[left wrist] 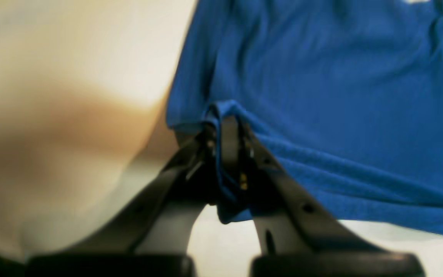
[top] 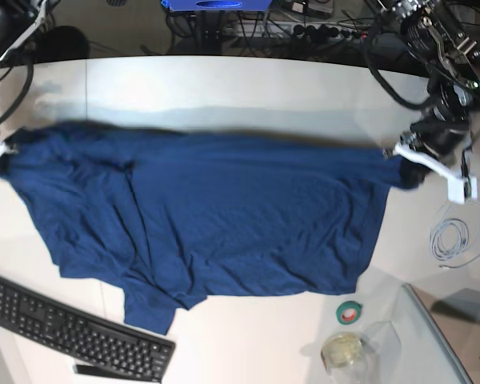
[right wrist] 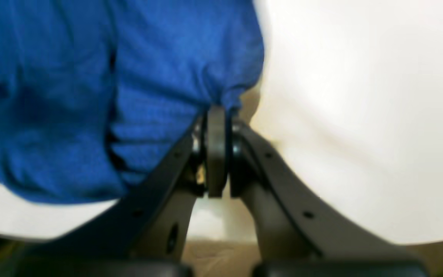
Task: Layout the t-shirt on the table in an organized manner, then fold the t-shirt properly
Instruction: 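Grasp the shirt corners with both grippers and stretch them apart, then lift the blue t-shirt by its corners with both grippers and shake it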
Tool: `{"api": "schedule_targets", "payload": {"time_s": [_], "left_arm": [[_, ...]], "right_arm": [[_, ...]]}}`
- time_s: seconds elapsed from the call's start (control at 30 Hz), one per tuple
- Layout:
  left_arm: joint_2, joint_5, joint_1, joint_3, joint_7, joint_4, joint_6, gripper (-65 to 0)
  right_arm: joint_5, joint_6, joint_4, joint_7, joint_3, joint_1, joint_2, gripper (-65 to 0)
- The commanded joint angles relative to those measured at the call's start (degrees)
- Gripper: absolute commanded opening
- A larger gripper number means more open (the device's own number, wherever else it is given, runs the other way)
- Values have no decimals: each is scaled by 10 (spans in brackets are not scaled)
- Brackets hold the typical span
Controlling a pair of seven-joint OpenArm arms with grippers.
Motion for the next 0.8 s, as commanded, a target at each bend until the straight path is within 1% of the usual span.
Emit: {"api": "schedule_targets", "payload": {"time_s": [0.0,0.07,0.13,0.23,0.3,0.43,0.53,0.57,0.67,0.77], "left_arm": [[-6,-5,-22,0,0,11,0,-650],[-11,-5,-63,0,22,13,0,-650],[-22,-5,-105,1,42,13,0,-650],[-26,-5,-163,6,49,13,0,-650],[-35,-5,-197,22,49,13,0,-650],[-58,-1,-261,87,49,11,1,-650],[-64,1,-315,121,48,9,3,-650],[-64,1,-332,125,48,9,5,-650],[-64,1,-390,134,48,8,37,-650],[-62,1,-440,135,48,1,48,-650]], "right_arm": [[2,1,32,1,-12,21,15,-648],[2,1,67,-17,-38,41,36,-648],[2,1,90,-27,-60,67,48,-648],[2,1,119,-29,-82,94,67,-648],[2,1,130,-28,-91,114,74,-648],[2,1,155,-28,-105,154,96,-648],[2,1,160,-27,-120,188,118,-648],[2,1,160,-27,-123,200,125,-648],[2,1,160,-29,-123,243,143,-648],[2,1,158,-29,-124,282,159,-648]]}}
